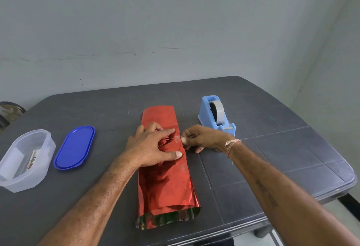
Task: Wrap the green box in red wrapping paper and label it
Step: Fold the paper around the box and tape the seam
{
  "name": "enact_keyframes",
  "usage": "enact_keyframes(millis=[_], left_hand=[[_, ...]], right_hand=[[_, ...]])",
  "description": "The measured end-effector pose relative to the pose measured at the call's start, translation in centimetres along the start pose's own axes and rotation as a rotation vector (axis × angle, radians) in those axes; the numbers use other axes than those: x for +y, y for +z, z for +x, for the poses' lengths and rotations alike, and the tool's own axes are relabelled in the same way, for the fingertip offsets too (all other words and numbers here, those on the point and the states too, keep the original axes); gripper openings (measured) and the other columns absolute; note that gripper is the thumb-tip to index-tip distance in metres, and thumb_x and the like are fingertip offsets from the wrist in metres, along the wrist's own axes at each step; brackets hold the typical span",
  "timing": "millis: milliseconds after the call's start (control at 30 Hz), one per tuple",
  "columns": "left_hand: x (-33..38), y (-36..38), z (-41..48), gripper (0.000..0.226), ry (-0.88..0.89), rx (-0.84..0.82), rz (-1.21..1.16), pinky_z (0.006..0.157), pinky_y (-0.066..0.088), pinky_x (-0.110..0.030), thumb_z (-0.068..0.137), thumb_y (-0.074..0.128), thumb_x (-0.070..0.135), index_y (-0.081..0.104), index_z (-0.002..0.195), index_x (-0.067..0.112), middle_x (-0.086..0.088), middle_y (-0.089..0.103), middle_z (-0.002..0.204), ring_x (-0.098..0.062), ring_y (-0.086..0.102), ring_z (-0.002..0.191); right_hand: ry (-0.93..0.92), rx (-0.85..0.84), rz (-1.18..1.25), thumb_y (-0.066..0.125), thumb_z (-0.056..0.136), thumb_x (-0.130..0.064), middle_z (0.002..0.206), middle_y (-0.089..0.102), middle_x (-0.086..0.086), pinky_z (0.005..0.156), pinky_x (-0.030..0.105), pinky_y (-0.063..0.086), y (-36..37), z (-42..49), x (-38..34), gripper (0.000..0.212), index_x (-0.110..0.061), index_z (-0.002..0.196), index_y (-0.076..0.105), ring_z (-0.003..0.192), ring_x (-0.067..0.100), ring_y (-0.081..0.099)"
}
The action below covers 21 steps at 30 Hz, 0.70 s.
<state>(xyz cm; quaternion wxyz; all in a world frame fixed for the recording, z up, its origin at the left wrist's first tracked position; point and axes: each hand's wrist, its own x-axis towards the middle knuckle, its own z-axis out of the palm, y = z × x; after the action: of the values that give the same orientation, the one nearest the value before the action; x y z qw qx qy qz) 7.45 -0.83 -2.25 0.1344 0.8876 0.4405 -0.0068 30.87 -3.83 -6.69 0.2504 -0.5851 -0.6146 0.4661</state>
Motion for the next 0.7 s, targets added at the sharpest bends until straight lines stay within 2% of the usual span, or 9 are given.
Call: enact_keyframes(millis=[367,500,600,700], left_hand=[[0.0,0.1,-0.1,0.092,0.005,0.005,0.001,0.103,0.043,-0.045,0.074,0.056,0.087,0.029,0.155,0.052,0.021,0.031,0.138,-0.011,0.026,0.113],[-0.1,0.1,-0.1,0.092,0.008,0.008,0.004,0.102,0.043,-0.043,0.074,0.056,0.087,0.029,0.155,0.052,0.021,0.032,0.138,-0.012,0.027,0.113],[-0.1,0.2,-0.1,0.092,0.009,0.013,-0.003,0.103,0.042,-0.043,0.075,0.056,0.087,0.03,0.155,0.052,0.021,0.032,0.138,-0.011,0.028,0.113],[-0.1,0.1,-0.1,0.092,0.01,0.011,-0.012,0.104,0.042,-0.044,0.075,0.056,0.087,0.03,0.155,0.051,0.021,0.032,0.139,-0.011,0.027,0.113]], right_hand=[[-0.048,0.059,-0.035,0.066,0.1,-0.032,0.083,0.068,-0.012,0.069,0.028,0.055,0.4,-0.3,0.1,0.014,-0.027,0.087,0.066,0.084,0.004,0.065],[-0.029,0.086,-0.101,0.07,0.096,-0.038,0.081,0.066,-0.007,0.063,0.026,0.052,0.7,0.0,0.5,0.02,-0.018,0.094,0.066,0.072,-0.001,0.062],[-0.024,0.156,-0.122,0.074,0.093,-0.037,0.076,0.065,-0.002,0.057,0.024,0.051,1.0,0.2,0.6,0.026,-0.013,0.091,0.064,0.065,-0.001,0.061],[-0.005,0.264,-0.141,0.077,0.091,-0.033,0.071,0.064,0.002,0.048,0.019,0.049,1.4,0.6,0.8,0.027,-0.012,0.086,0.06,0.062,0.007,0.06]])
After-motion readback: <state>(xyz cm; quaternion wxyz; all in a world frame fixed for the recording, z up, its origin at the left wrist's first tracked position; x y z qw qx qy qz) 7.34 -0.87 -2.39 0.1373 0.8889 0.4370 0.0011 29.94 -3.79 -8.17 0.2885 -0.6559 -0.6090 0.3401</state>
